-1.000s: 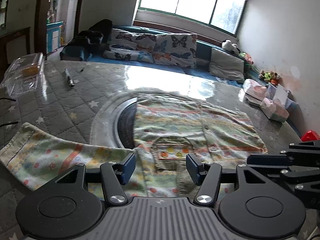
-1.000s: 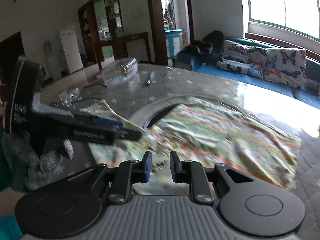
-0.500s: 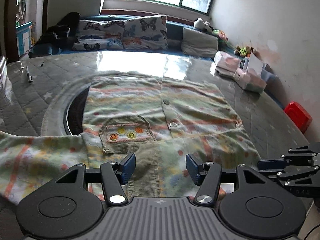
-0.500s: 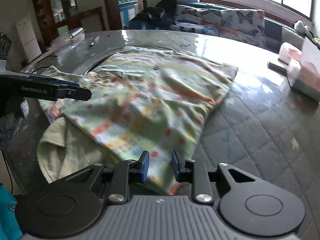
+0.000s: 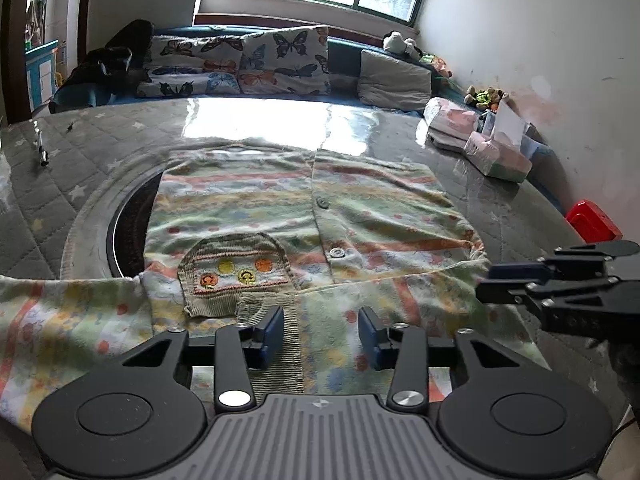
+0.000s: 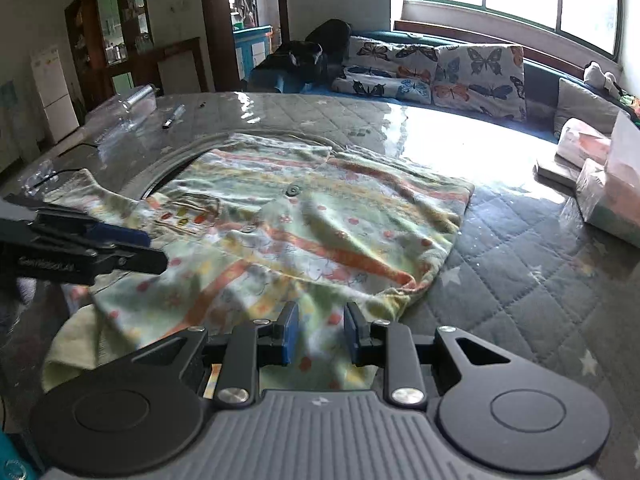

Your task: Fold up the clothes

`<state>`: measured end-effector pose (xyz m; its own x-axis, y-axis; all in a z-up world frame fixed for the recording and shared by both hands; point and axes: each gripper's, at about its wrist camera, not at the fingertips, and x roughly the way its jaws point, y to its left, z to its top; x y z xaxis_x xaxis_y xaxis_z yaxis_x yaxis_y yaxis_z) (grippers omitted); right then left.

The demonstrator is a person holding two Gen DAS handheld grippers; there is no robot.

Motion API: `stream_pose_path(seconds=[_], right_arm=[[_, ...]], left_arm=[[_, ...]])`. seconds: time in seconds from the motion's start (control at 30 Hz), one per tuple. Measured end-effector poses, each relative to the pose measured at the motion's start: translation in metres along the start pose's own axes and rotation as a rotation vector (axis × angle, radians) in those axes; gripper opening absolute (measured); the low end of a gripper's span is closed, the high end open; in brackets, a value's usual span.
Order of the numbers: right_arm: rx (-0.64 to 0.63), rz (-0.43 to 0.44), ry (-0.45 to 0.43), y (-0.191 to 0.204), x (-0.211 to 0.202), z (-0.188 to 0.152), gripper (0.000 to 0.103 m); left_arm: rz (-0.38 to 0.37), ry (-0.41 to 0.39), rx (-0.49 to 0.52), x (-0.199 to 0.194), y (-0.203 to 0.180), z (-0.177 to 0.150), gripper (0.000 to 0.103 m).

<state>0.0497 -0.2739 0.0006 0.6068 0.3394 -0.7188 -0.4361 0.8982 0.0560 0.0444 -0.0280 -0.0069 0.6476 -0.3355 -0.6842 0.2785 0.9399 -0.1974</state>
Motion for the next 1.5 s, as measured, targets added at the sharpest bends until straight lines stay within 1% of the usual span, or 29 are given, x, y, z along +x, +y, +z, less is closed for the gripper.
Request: stream_pose_path(seconds=[0.1, 0.2, 0.3, 0.43, 0.47, 0.5, 0.53, 0.7, 0.8, 0.9, 0.97, 1.1, 1.23, 1.33, 1.43, 1.5], right_arm=[[0.02, -0.005, 0.028, -0.006, 0.011, -0.003, 0.024], [0.024, -0.003, 0.028, -0.009, 0.01, -0.004, 0.025], [0.002, -0.002, 0.018, -0.001, 0.006, 0.0, 0.028], [-0.035, 0.044, -0.001, 0.018, 0.005, 0.009, 0.03], [-0.044, 0.06, -0.004, 0.023, 0.007, 0.012, 0.032], [-0.053, 0.074, -0.007, 0.029, 0.009, 0.013, 0.039], [-0.064, 0.084, -0.009, 0.034, 0.012, 0.015, 0.041], [-0.103, 0.107, 0.016, 0.054, 0.027, 0.016, 0.041], [-0.134, 0.102, -0.006, 0.064, 0.023, 0.018, 0.041], [-0.135, 0.116, -0.032, 0.07, 0.018, 0.023, 0.041], [-0.136, 0.131, -0.027, 0.075, 0.022, 0.022, 0.041], [-0.165, 0.15, 0.009, 0.087, 0.032, 0.013, 0.041], [-0.203, 0.146, -0.012, 0.095, 0.024, 0.011, 0.041], [-0.223, 0.152, -0.022, 0.1, 0.02, 0.01, 0.045], [-0.233, 0.146, 0.002, 0.102, 0.027, 0.004, 0.047], [-0.222, 0.147, -0.003, 0.1, 0.028, 0.002, 0.05]], left_arm=[[0.012, 0.011, -0.009, 0.005, 0.005, -0.002, 0.04], [0.014, 0.018, -0.028, 0.006, 0.013, -0.003, 0.04], [0.017, 0.005, -0.036, 0.002, 0.015, -0.001, 0.039], [0.037, -0.001, -0.032, 0.003, 0.018, -0.002, 0.039], [0.043, 0.0, -0.027, 0.005, 0.019, -0.003, 0.039], [0.055, 0.0, -0.016, 0.005, 0.019, -0.004, 0.039], [0.059, 0.0, -0.016, 0.005, 0.02, -0.005, 0.039], [0.055, -0.007, -0.036, -0.003, 0.026, -0.006, 0.04], [0.065, -0.034, -0.053, -0.015, 0.032, -0.003, 0.041], [0.089, -0.072, -0.097, -0.029, 0.046, 0.001, 0.042], [0.126, -0.094, -0.13, -0.037, 0.058, 0.001, 0.045], [0.221, -0.099, -0.212, -0.051, 0.09, -0.005, 0.047], [0.326, -0.109, -0.296, -0.067, 0.125, -0.015, 0.051], [0.4, -0.121, -0.345, -0.078, 0.148, -0.02, 0.054], [0.491, -0.139, -0.384, -0.087, 0.168, -0.023, 0.058], [0.545, -0.148, -0.422, -0.094, 0.183, -0.025, 0.059]])
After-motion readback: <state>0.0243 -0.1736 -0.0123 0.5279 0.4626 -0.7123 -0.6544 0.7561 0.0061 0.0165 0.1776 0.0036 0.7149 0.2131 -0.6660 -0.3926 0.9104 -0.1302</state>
